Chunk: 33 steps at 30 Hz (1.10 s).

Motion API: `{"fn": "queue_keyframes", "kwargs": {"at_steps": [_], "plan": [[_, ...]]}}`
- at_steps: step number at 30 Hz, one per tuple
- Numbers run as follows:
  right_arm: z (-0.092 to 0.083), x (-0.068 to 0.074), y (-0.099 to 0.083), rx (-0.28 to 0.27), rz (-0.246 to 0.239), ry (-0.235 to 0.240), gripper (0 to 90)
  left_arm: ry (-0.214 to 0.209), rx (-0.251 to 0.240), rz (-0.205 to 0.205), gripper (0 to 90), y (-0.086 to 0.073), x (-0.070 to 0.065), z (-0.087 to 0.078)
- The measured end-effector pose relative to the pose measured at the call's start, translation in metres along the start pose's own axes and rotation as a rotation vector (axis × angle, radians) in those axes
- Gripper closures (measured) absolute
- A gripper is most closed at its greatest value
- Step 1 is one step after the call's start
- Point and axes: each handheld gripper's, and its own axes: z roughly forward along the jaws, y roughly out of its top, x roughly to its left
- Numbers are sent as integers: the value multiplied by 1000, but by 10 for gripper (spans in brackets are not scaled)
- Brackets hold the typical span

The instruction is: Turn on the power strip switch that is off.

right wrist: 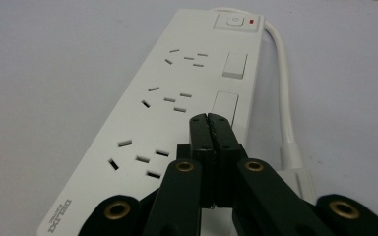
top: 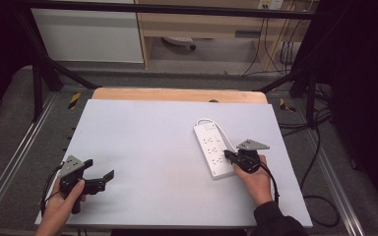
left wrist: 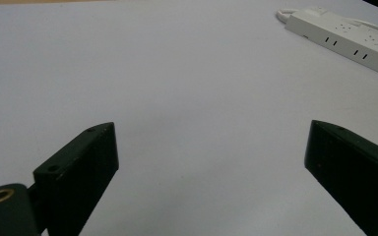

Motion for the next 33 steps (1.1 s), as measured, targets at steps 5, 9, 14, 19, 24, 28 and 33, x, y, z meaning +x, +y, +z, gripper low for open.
{"fn": "queue_keyframes", "kwargs": {"at_steps": [5, 9, 14, 19, 24, 28, 33], "plan": [[1, 0, 0, -4, 8, 1, 900, -5, -1, -4, 62, 0, 0, 1], [0, 0, 0, -2, 13, 3, 900, -4, 0, -4, 62, 0, 0, 0], [0, -1, 0, -3, 17, 6, 900, -4, 1, -2, 62, 0, 0, 1], [0, -1, 0, -4, 18, 7, 900, -3, 2, -1, 62, 0, 0, 1], [1, -1, 0, -3, 23, 9, 900, -3, 3, -1, 62, 0, 0, 1], [1, -2, 0, -3, 28, 10, 900, -3, 3, 0, 62, 0, 0, 1], [3, -2, -1, 1, 28, 10, 900, -3, 4, 0, 62, 0, 0, 1]]}}
